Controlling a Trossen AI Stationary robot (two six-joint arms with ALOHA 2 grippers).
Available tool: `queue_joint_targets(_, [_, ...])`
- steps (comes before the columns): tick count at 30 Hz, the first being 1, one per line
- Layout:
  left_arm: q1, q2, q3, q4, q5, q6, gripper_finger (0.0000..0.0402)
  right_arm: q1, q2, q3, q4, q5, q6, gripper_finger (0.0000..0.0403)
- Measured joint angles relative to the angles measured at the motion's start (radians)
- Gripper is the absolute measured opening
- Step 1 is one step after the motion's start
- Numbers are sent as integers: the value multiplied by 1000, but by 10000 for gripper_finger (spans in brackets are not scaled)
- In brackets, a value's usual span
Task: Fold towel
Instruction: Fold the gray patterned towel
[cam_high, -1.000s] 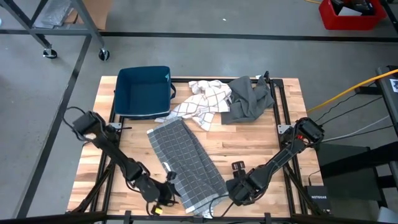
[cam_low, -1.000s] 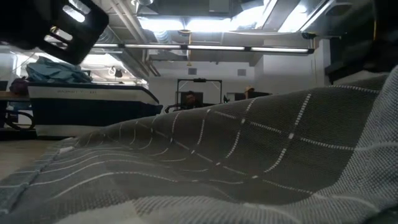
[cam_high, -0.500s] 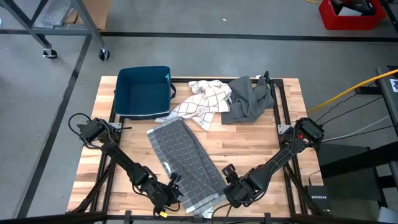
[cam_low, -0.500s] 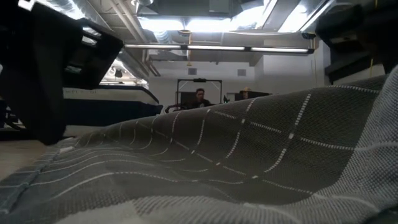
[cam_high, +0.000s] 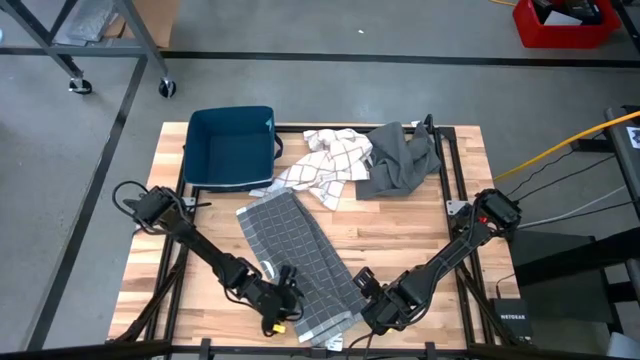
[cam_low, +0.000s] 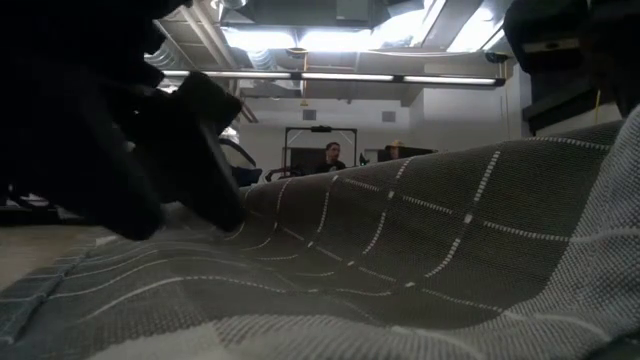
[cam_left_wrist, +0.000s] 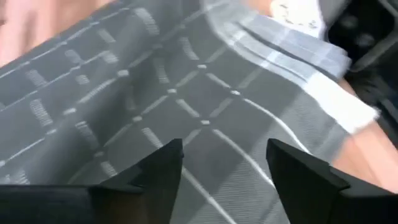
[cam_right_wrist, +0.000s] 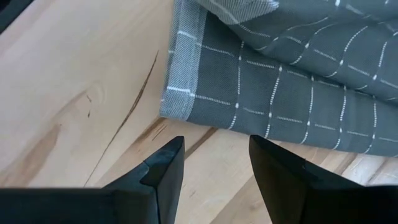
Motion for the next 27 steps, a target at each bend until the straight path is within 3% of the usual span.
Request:
queue_joint_targets(4, [-20, 0, 0, 40, 75, 83, 243, 0, 0, 0, 1, 9, -67, 184])
queue_joint_targets(9, [-31, 0, 0, 28, 71, 174, 245, 0, 7, 0, 20, 26, -163, 184])
queue_joint_targets(15, [-4, 18, 0, 31, 46, 200, 246, 0, 40, 0, 106, 64, -182, 184])
queue_joint_targets(27, [4, 61, 1, 46, 79, 187, 246, 0, 62, -1, 69, 63, -181, 184])
